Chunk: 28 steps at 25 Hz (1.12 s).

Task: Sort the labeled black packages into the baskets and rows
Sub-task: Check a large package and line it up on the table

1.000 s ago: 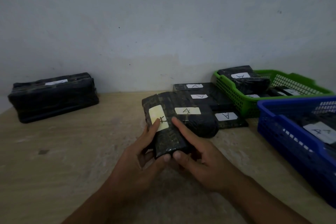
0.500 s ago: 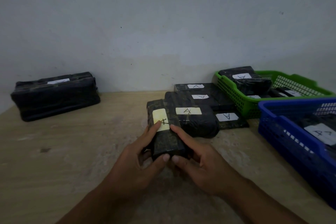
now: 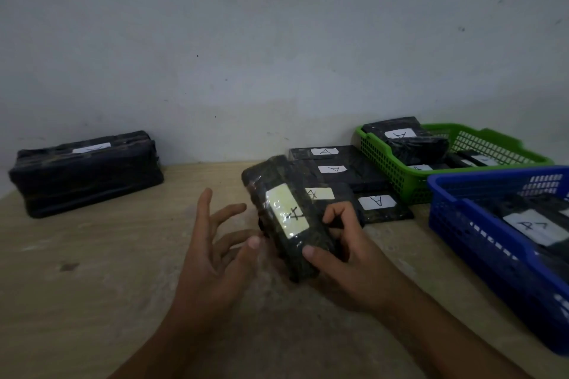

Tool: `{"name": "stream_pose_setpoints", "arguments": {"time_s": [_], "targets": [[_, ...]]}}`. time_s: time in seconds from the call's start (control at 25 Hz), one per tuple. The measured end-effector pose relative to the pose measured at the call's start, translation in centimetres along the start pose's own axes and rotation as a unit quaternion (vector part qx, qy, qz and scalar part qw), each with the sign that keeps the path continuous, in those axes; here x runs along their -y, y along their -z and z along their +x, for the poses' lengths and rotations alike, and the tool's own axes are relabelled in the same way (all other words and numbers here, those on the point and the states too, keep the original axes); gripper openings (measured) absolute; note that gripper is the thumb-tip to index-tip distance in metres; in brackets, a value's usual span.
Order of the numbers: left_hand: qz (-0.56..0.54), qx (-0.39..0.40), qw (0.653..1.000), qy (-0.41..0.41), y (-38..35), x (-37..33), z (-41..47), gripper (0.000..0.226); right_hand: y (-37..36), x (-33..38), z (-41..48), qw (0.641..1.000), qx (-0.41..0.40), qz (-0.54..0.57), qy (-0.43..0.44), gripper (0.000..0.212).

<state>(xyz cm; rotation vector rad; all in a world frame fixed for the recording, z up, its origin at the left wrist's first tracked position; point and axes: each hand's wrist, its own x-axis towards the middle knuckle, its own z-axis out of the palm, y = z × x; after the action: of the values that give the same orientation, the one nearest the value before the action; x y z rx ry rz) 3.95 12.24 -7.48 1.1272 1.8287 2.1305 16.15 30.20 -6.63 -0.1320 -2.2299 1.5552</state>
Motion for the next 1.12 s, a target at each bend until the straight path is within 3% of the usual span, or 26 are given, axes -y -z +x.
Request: {"name": "stream_pose_setpoints", "arguments": {"time_s": [0.16,0.32,0.4,0.44,0.52,0.56,0.64,0.72,0.88,1.0,1.12], "targets": [[-0.046,-0.028,0.998,0.038,-0.3,0.0,0.0,0.063,3.5,1.1,-0.1,0.986,0.129,0.008,-0.102,0.044],[-0.063,-0.005,0.997,0.045,-1.3,-0.1,-0.5,0.034,3.2,1.6,-0.6,0.985,0.118,-0.003,-0.130,0.025],[-0.033,0.006,0.998,0.045,-1.7,-0.2,-0.9,0.019,2.3,1.1,-0.6,0.983,0.102,0.025,-0.148,0.039],[-0.007,0.023,0.999,0.039,-1.9,-0.4,-1.1,0.016,2.0,1.2,-0.6,0.982,0.095,0.039,-0.157,0.060],[0.006,0.087,0.995,0.039,-2.3,-0.6,-1.6,0.027,2.1,1.5,-0.6,0.983,0.097,0.055,-0.143,0.095],[0.003,0.138,0.989,0.051,-2.5,-0.7,-1.9,0.039,2.4,1.7,-0.6,0.985,0.093,0.049,-0.134,0.099],[0.069,0.210,0.974,0.045,-2.6,-0.2,-2.3,0.073,3.4,2.7,-0.8,0.988,0.067,0.012,-0.136,0.090],[0.166,0.218,0.962,0.006,-3.2,0.2,-2.6,0.089,4.6,3.3,-1.0,0.989,0.003,-0.001,-0.146,0.077],[0.208,0.178,0.960,-0.056,-5.8,0.4,-2.9,0.074,7.1,3.1,-2.6,0.981,-0.100,-0.003,-0.166,0.060],[0.244,0.194,0.944,-0.107,-8.1,1.1,-2.6,0.071,8.6,2.4,-5.0,0.956,-0.173,-0.146,-0.185,0.054],[0.299,0.202,0.924,-0.123,-10.4,1.6,-1.9,0.069,9.2,1.4,-7.1,0.900,-0.224,-0.318,-0.195,0.058]]}}
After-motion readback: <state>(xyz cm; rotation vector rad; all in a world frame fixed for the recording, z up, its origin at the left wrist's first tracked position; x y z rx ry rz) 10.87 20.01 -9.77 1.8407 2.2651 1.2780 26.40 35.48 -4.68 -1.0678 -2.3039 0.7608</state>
